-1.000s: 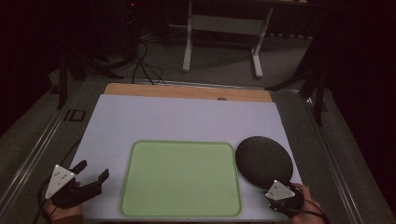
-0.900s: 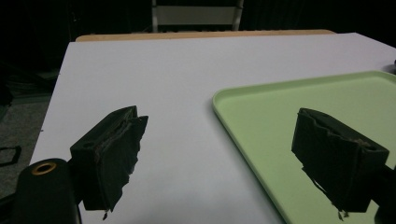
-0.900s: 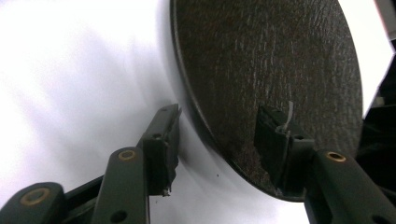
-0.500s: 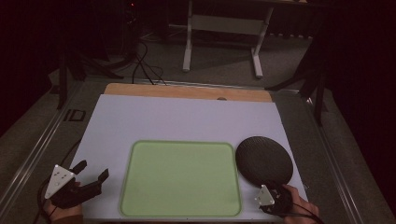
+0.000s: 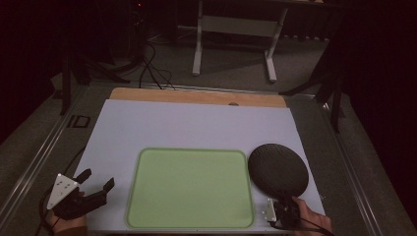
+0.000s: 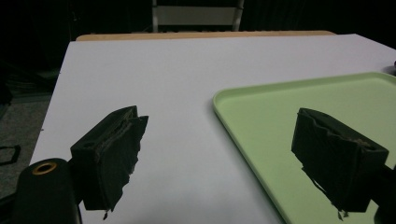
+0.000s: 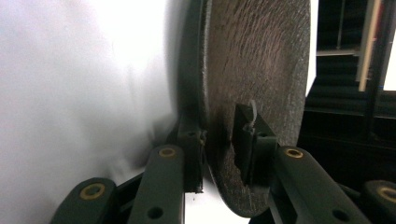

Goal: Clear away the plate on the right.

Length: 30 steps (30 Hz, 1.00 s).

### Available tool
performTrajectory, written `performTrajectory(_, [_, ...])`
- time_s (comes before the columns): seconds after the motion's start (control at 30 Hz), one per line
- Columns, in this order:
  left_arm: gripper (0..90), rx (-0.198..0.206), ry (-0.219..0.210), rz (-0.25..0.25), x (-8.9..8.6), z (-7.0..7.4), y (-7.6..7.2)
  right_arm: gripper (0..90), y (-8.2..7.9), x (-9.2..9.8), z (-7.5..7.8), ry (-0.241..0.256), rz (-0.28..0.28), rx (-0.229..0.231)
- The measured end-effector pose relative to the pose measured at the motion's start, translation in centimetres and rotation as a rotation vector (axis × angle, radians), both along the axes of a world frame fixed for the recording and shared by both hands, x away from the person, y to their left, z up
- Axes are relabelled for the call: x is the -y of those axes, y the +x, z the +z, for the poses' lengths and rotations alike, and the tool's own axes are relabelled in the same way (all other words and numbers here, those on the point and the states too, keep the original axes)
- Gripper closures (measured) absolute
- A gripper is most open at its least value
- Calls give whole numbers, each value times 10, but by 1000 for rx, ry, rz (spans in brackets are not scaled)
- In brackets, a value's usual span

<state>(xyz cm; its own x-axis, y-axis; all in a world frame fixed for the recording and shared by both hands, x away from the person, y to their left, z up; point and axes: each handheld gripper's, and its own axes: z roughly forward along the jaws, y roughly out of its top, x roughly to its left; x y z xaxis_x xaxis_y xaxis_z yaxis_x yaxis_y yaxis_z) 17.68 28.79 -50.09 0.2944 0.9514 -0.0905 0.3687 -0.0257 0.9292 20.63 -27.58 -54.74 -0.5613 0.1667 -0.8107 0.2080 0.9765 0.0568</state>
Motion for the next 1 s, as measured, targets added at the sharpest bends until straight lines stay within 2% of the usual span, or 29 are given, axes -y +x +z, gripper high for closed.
performTrajectory(0.23, [158,0,-4,0,0,0,0,765,1,-4,-9,-91,21,49])
performTrajectory(0.33, [158,0,-7,-2,0,0,0,776,2,-5,-11,-107,26,58])
performTrajectory(0.5, [158,-1,-15,1,-1,-1,0,801,2,-6,-14,-168,37,80])
performTrajectory(0.63, [158,-3,-16,3,-1,-1,0,835,1,-7,-11,-174,37,104])
performTrajectory(0.77, [159,-5,-19,3,-1,-1,1,851,1,-6,-3,-141,45,139])
performTrajectory(0.87, [159,-4,-20,5,-2,-1,0,852,1,-7,-3,-150,53,141])
performTrajectory(1.0, [159,-5,-22,7,-2,-1,1,849,2,-7,-1,-136,43,140])
